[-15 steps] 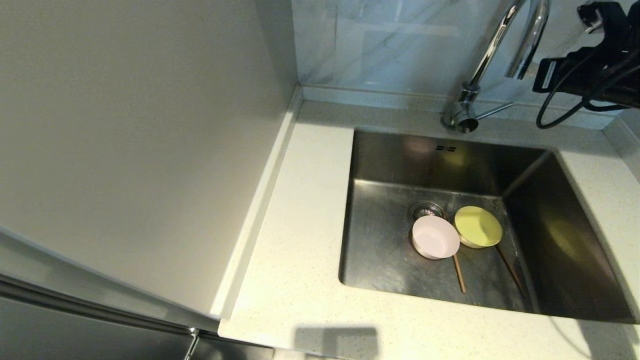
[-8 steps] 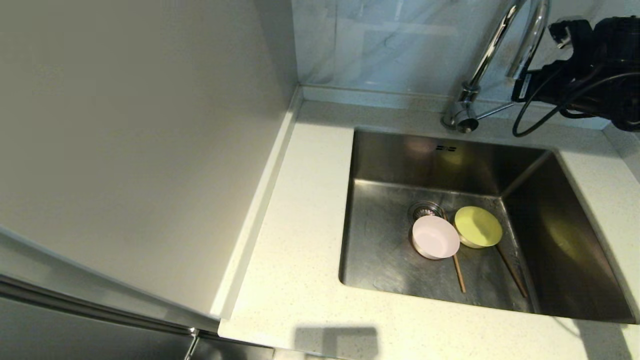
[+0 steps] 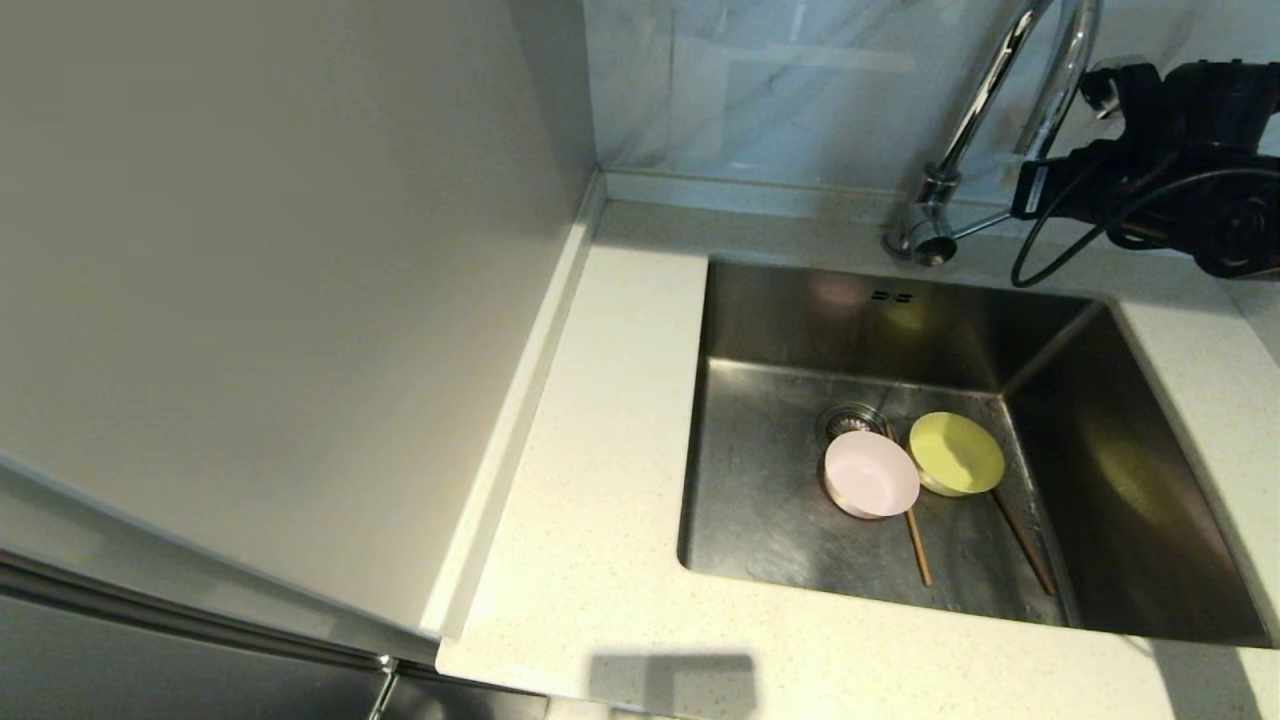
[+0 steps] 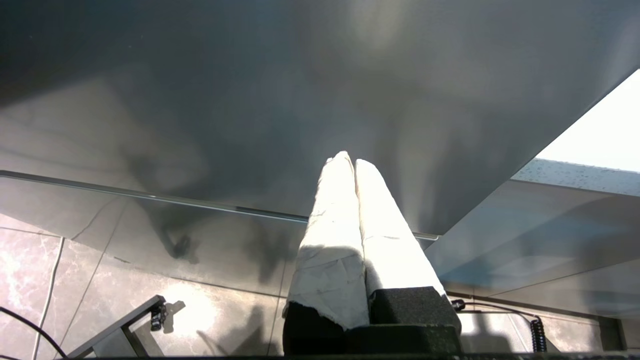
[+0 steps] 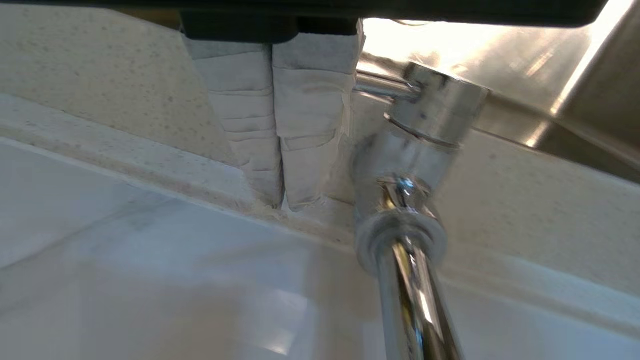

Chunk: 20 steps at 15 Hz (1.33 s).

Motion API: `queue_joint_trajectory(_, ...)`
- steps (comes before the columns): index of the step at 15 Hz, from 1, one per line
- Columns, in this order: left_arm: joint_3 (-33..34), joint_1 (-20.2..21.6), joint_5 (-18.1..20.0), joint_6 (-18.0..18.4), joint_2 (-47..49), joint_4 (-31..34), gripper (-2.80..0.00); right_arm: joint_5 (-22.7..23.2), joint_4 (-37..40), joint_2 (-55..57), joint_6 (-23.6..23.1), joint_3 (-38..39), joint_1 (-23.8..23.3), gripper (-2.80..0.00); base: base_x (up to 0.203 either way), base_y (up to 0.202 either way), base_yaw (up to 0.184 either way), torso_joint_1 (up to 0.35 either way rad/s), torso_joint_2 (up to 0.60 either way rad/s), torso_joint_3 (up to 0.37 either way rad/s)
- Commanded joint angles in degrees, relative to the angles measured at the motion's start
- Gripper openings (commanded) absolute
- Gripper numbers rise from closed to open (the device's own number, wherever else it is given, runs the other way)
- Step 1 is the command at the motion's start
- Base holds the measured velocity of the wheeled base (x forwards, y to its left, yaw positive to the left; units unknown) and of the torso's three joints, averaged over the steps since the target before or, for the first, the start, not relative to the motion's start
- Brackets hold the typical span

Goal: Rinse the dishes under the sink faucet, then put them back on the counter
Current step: Turn on the faucet

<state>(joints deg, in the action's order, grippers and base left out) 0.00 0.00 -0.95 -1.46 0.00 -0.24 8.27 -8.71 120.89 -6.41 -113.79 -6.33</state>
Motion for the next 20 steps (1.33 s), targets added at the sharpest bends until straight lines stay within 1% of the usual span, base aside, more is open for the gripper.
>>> queue_joint_trajectory(1,0.0,0.0,0.0,0.0,-0.2,0.0,-2.8,0.1,0.1,0.2,-0.8,0.1,0.0,-2.8,0.0,0.0,0.0,0.0,0.0,0.0)
queue_joint_trajectory(4,0.0,0.0,0.0,0.0,-0.2,0.0,-2.8,0.2,3.4,0.0,-3.7,0.1,-0.6,-2.8,0.0,0.0,0.0,0.0,0.0,0.0)
queue_joint_trajectory(10,0.0,0.0,0.0,0.0,-0.2,0.0,-2.8,0.9,9.0,-1.4,-7.3,0.1,-1.4,-2.8,0.0,0.0,0.0,0.0,0.0,0.0)
queue_joint_trajectory(15,0.0,0.0,0.0,0.0,-0.2,0.0,-2.8,2.8,11.8,-2.9,-10.1,0.1,-2.1,-2.8,0.0,0.0,0.0,0.0,0.0,0.0)
queue_joint_trajectory(19,0.0,0.0,0.0,0.0,-0.2,0.0,-2.8,3.0,13.8,-4.4,-11.2,0.8,-2.5,-2.8,0.0,0.0,0.0,0.0,0.0,0.0)
queue_joint_trajectory(20,0.0,0.0,0.0,0.0,-0.2,0.0,-2.8,3.7,14.6,-4.8,-11.4,0.8,-2.6,-2.8,0.0,0.0,0.0,0.0,0.0,0.0)
